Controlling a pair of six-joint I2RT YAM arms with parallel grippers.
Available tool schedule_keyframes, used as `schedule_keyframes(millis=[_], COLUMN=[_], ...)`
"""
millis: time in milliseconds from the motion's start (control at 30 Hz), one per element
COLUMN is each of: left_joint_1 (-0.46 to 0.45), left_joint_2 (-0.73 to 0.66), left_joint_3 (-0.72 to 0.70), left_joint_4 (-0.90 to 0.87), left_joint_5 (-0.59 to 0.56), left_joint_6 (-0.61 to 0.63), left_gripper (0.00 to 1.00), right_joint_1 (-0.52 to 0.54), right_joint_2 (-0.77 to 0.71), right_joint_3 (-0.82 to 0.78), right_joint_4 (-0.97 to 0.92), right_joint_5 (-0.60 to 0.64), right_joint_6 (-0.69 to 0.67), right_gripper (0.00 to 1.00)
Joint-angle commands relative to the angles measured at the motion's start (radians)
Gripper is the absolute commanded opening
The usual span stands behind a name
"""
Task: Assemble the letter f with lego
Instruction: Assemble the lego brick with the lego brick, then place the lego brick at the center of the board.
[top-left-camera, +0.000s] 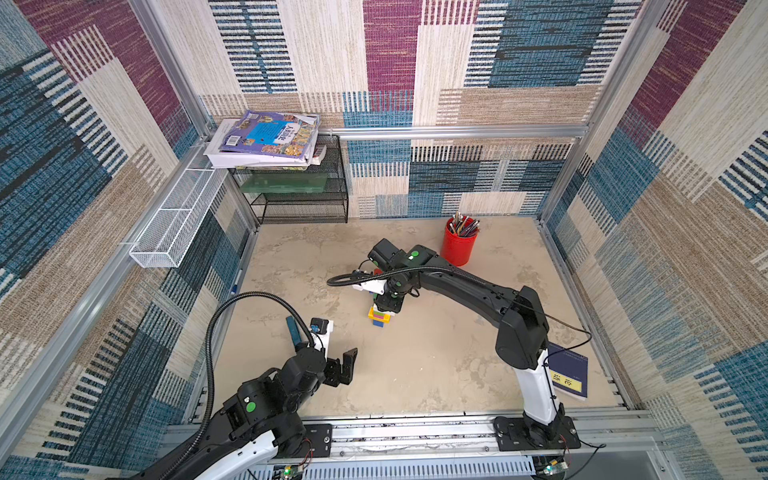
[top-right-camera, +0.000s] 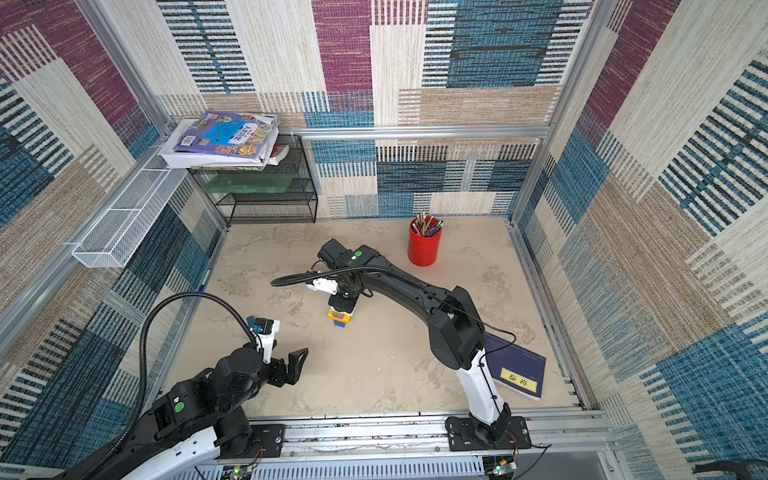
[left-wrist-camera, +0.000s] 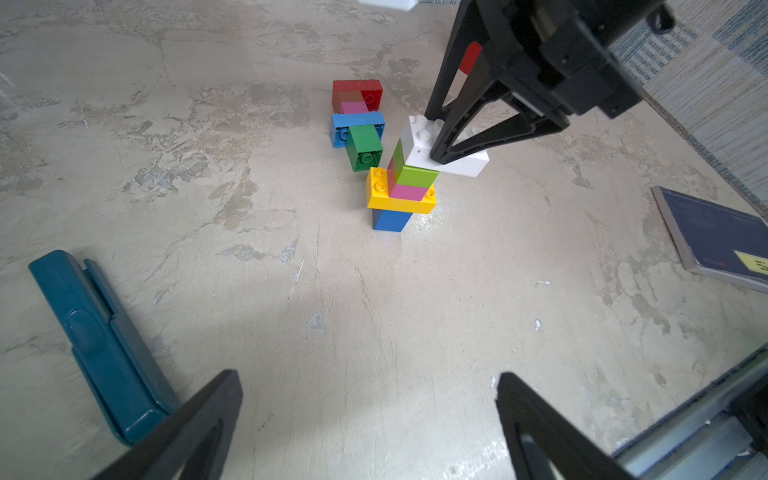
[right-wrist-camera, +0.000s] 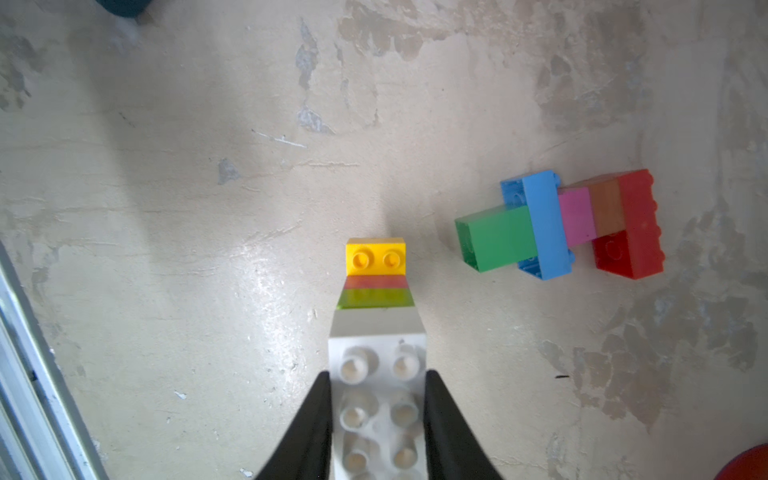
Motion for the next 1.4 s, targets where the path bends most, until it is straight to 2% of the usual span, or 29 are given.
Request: schedule_keyframes(millis=[0, 767, 1200, 1367], left_joint_1=[0.000, 0.001, 0.001, 0.001], left_joint_2=[0.002, 0.002, 0.002, 0.002], left_joint_3=[-0.001, -0.009, -0.013, -0.015], left_joint_4=[0.022, 0.023, 0.023, 0.022], left_joint_5=[-0.013, -0.013, -0.011, -0.012], left_joint_6=[-0.012, -0.010, -0.013, -0.015], left_gripper=[0.99, 0.99, 0.99, 0.99], right_joint_1=[0.004, 0.045, 0.045, 0.044], right_joint_2=[0.025, 0.139, 0.144, 0.130], right_joint_3=[-0.009, 0.025, 0.023, 0.081], right_joint_4=[-0.105, -0.132, -0.132, -0.128], right_joint_5=[0.000, 0.062, 0.078, 0.101], right_joint_6=[-0.010, 0.017, 0.027, 0.041], right_gripper=[0.23, 0.20, 0.18, 0.17])
